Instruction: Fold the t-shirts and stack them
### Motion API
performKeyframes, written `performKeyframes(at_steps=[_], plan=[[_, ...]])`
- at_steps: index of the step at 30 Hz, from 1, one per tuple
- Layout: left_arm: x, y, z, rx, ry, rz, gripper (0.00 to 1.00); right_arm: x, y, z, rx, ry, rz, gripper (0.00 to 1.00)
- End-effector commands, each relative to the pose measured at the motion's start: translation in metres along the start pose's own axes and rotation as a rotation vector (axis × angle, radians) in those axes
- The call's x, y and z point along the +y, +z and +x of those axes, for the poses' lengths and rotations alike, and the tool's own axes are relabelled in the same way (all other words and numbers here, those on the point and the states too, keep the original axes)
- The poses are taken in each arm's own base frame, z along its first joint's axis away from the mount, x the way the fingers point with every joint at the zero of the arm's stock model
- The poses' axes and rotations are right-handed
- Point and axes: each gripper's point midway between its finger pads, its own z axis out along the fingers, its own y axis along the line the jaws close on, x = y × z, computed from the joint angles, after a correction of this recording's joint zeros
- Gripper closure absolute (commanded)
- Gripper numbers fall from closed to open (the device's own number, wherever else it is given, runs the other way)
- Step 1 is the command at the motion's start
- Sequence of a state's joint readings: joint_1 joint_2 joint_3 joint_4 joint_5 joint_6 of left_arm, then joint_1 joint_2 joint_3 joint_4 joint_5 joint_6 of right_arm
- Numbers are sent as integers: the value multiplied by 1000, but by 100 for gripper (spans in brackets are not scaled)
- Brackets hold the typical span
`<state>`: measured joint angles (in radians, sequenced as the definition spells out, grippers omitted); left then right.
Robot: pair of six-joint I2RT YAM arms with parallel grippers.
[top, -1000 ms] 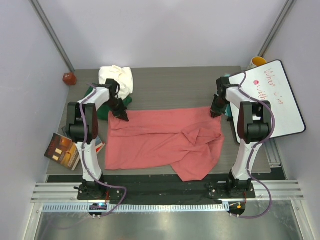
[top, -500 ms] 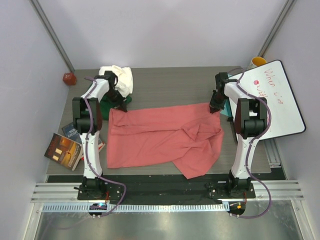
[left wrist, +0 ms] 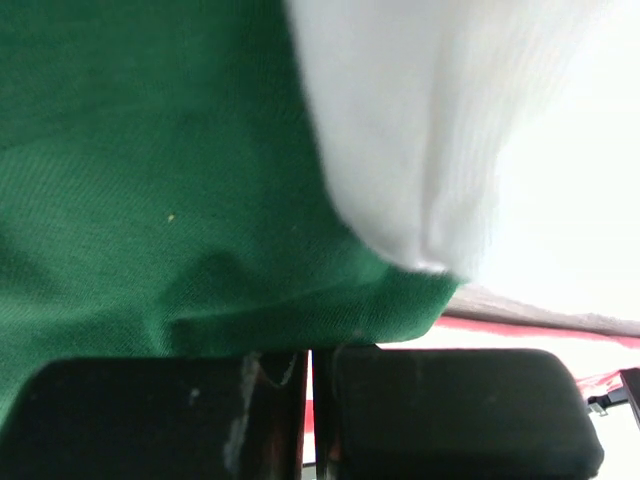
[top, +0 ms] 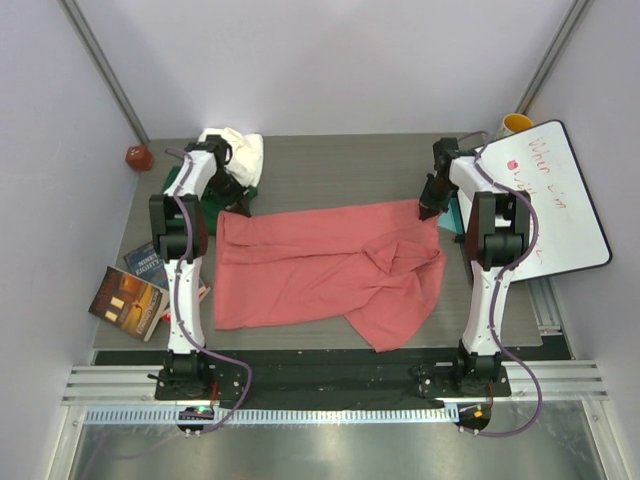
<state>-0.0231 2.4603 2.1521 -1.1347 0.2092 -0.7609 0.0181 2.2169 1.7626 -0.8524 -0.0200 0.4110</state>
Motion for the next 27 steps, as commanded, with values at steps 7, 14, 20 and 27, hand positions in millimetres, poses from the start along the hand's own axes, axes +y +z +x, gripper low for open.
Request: performKeyframes(at_steps=[7, 14, 20, 27], plan=[[10, 10, -62, -120, -90, -10, 100, -10, 13, -30, -48, 93, 25, 93], [-20, 4, -82, -174, -115, 113, 100, 14, 13, -56, -108, 169, -65, 93], [-60, -43, -91, -258, -47, 279, 95, 35, -16, -74, -171, 159, -173, 74], [-80, -112, -69, -299, 32, 397, 70, 60, -100, -72, -283, 95, -373, 63]])
